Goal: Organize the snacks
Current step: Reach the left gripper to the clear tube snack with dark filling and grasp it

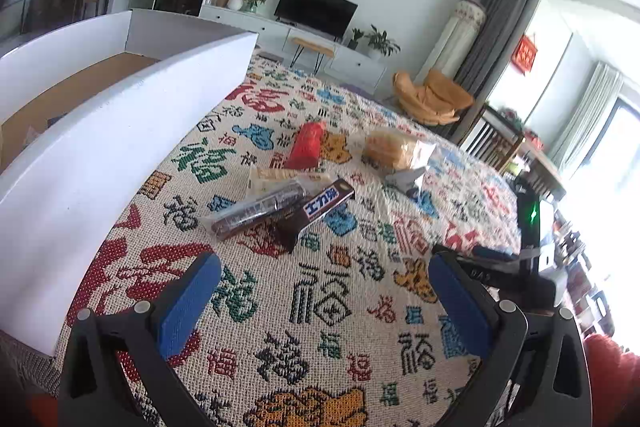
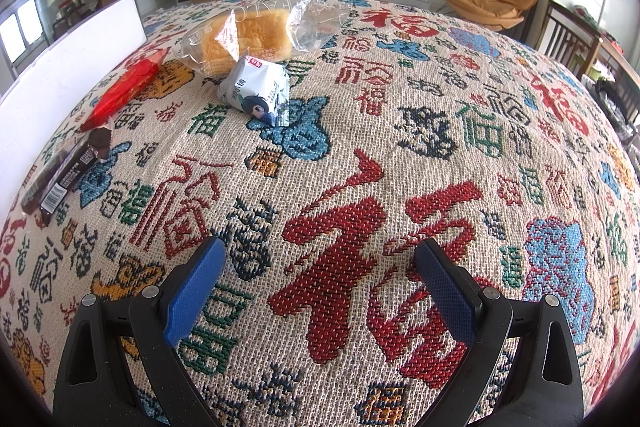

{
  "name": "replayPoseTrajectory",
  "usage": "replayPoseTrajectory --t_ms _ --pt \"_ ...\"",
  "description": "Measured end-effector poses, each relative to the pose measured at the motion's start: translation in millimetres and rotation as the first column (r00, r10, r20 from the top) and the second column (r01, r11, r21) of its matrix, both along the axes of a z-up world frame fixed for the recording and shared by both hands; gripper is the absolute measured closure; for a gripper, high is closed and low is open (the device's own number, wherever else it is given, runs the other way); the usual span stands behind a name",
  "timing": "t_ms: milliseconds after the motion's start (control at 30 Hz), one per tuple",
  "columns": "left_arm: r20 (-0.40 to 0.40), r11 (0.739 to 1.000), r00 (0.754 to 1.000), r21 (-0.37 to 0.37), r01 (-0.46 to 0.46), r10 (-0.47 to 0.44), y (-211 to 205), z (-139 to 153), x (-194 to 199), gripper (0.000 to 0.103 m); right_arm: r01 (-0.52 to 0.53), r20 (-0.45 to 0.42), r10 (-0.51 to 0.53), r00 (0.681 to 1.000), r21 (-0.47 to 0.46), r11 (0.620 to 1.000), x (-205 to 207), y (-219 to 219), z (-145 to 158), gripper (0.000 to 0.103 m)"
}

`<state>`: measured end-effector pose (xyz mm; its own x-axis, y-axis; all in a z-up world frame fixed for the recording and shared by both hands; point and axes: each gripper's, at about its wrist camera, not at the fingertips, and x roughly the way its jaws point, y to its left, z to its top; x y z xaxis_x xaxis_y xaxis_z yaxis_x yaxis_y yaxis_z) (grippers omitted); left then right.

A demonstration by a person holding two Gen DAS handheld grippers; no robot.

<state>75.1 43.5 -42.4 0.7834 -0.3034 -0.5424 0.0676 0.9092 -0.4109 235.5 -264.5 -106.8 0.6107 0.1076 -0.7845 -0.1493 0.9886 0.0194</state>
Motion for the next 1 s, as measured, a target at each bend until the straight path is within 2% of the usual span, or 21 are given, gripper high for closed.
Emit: replayPoseTrajectory --t_ms 67,133,233,300,333,433,467,500,567,633,667,700,733,767,833,1000 --pt "0.002 0.999 0.999 -0.021 -0.032 0.032 7.0 0.9 -0.1 0.000 0.000 0.001 0.000 1.000 -0.002 1.000 0.5 0.0 -0.2 0.005" --pt "-0.028 0.998 0.998 -0.020 -0.058 0.057 10.9 -1.7 8.1 0.001 0.000 0.000 0.000 1.000 -0.001 1.000 0.0 0.2 -0.1 0.005" --pt "-0.084 0.998 0.994 0.014 -0.069 0.070 11.9 -4.1 23.6 0.001 0.000 0.001 0.000 1.000 -0.002 1.000 0.1 0.2 -0.1 0.005" --pt "-0.111 0.997 0.993 0.073 -0.036 0.044 8.3 -4.7 36.5 0.001 0.000 0.001 0.000 1.000 -0.001 1.000 0.1 0.3 -0.1 0.005" --pt "-0.138 0.992 0.990 0.127 -0.001 0.019 4.5 -5.2 45.8 0.001 0.000 0.001 0.000 1.000 -0.001 1.000 0.1 0.3 -0.1 0.005" --pt "-0.198 0.943 0.980 0.319 0.092 -0.028 -6.8 -8.0 74.2 0.008 0.000 0.001 0.000 1.000 -0.001 1.000 0.1 0.4 -0.2 0.005" --pt "-0.213 0.928 0.976 0.351 0.121 -0.047 -7.9 -9.5 82.7 0.015 0.000 0.001 0.000 1.000 -0.001 1.000 1.4 0.2 -0.6 0.005" --pt "-0.236 0.920 0.970 0.361 0.151 -0.066 -7.1 -12.2 91.0 0.017 0.000 0.001 0.000 1.000 -0.001 1.000 0.1 0.4 -0.2 0.005" --pt "-0.301 0.919 0.944 0.318 0.233 -0.135 -4.4 -20.1 107.2 0.023 0.000 0.001 0.000 1.000 0.000 1.000 1.4 0.2 -0.7 0.005" --pt "-0.345 0.911 0.924 0.307 0.276 -0.163 -2.6 -29.7 117.1 0.031 0.000 0.001 0.000 1.000 -0.001 1.000 0.1 0.6 -0.3 0.005" --pt "-0.365 0.907 0.915 0.303 0.291 -0.172 -2.0 -34.7 119.4 0.044 0.000 0.001 0.000 1.000 -0.001 1.000 0.6 0.4 -0.4 0.005" --pt "-0.378 0.909 0.907 0.286 0.303 -0.183 -1.0 -38.5 119.6 0.052 0.000 0.001 0.000 1.000 -0.001 1.000 0.1 0.6 -0.2 0.005" --pt "-0.387 0.911 0.903 0.275 0.307 -0.187 0.1 -40.8 117.8 0.076 0.000 0.001 0.000 1.000 -0.001 1.000 0.1 0.6 -0.2 0.005" --pt "-0.381 0.914 0.904 0.263 0.309 -0.196 -0.7 -39.3 113.3 0.082 0.000 0.001 0.000 1.000 -0.001 1.000 0.5 0.5 -0.3 0.005" --pt "-0.396 0.926 0.889 0.192 0.324 -0.229 -3.0 -38.0 100.7 0.086 0.000 0.001 0.000 1.000 -0.001 1.000 1.0 0.4 -0.5 0.005" --pt "-0.424 0.936 0.874 0.141 0.324 -0.238 -20.0 -39.6 60.7 0.085 0.000 0.001 0.000 1.000 -0.001 1.000 -0.1 0.6 0.0 0.005"
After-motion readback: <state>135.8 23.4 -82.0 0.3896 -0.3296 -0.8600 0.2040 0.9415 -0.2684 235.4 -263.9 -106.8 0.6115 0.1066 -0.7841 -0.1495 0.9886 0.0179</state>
